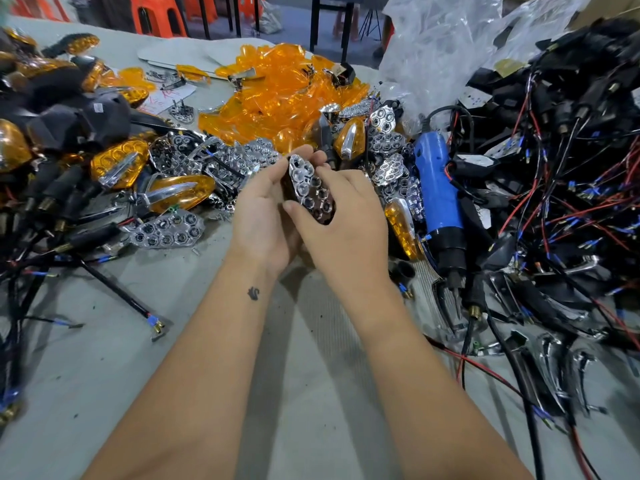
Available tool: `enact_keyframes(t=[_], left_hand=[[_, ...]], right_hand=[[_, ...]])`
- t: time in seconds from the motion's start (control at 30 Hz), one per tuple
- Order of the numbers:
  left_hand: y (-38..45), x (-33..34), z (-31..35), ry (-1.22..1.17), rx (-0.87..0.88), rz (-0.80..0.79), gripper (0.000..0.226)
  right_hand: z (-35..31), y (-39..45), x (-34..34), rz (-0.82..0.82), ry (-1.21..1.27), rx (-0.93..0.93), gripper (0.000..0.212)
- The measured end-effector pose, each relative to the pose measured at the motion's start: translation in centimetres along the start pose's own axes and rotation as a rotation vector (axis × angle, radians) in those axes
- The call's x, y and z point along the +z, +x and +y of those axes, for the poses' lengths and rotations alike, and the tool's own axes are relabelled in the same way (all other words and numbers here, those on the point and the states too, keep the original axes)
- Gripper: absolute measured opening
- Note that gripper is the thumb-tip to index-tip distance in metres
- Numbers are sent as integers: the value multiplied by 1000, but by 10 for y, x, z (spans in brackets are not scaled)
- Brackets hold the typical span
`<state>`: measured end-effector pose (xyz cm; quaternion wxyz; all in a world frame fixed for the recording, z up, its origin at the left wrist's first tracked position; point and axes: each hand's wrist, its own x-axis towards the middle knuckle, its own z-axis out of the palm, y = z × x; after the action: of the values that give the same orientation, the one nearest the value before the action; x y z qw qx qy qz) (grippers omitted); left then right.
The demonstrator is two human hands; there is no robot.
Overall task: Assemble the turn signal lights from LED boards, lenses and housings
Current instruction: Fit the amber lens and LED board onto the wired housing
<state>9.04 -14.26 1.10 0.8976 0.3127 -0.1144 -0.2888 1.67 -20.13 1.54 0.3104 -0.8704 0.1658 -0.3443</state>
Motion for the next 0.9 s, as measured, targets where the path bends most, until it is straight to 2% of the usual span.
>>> enact_keyframes(t=[0.13, 0.37, 0.57, 0.73, 0.9], left_hand=[[-2, -2, 2, 6, -22, 1, 35], [-2, 0, 2, 113, 0, -19, 29], [-1, -2, 2, 73, -22, -40, 27], [3, -4, 0, 79, -62, -43, 30], [5, -6, 0, 123, -39, -42, 32]], right_hand=[[1, 1, -6, 47, 175, 55, 44], [1, 3, -9, 78, 129, 36, 30], [4, 9, -17, 29, 314, 124, 12], [10, 14, -23, -38, 520, 288, 23], [11, 14, -25, -44, 672, 371, 21]])
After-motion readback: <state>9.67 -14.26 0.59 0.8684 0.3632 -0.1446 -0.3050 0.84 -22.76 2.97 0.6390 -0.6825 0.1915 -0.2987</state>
